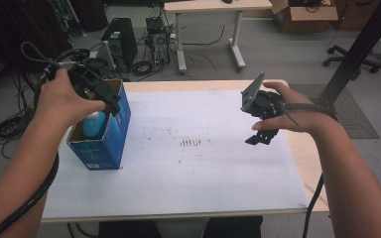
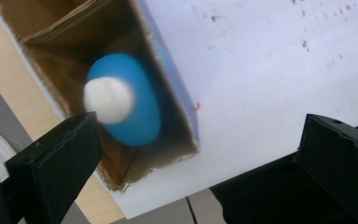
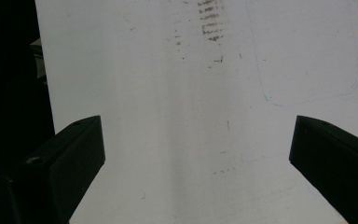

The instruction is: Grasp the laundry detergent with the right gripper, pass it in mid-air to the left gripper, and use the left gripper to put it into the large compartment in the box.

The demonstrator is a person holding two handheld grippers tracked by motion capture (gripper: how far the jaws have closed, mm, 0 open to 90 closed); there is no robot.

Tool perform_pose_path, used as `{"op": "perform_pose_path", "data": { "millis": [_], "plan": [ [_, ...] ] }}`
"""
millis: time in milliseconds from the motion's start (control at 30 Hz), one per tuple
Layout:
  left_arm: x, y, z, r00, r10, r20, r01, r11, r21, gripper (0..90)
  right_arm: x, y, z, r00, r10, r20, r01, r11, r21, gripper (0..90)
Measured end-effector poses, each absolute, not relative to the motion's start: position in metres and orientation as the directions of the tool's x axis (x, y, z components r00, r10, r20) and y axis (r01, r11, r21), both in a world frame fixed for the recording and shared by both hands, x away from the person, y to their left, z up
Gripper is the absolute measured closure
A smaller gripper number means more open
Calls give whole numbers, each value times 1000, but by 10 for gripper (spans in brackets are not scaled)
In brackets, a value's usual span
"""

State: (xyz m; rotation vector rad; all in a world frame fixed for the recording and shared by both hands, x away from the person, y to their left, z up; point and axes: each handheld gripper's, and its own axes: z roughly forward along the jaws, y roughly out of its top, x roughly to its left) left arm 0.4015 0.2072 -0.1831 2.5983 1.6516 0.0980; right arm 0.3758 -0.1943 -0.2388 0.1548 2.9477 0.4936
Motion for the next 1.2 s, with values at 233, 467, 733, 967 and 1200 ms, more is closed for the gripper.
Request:
{"op": "perform_pose_path", "data": {
  "millis": [233,467,733,967,1200],
  "plan": [
    [397,180,-177,603,798,-29,796,-598,96,2,374,-196,-236,-984,122,-131,73,942,328,34],
    [390,153,-175,742,669,-46,670,-739,65,2,374,-196,-231,-985,115,-130,67,944,323,34],
    [382,131,-184,850,521,-83,526,-849,52,2,373,-193,-231,-988,94,-119,52,949,310,34],
    [379,118,-187,893,439,-100,446,-893,56,2,368,-187,-228,-991,81,-109,47,958,282,35],
    [381,107,-183,929,365,-60,368,-929,39,2,368,-186,-218,-991,77,-112,45,965,260,35]
  ]
}}
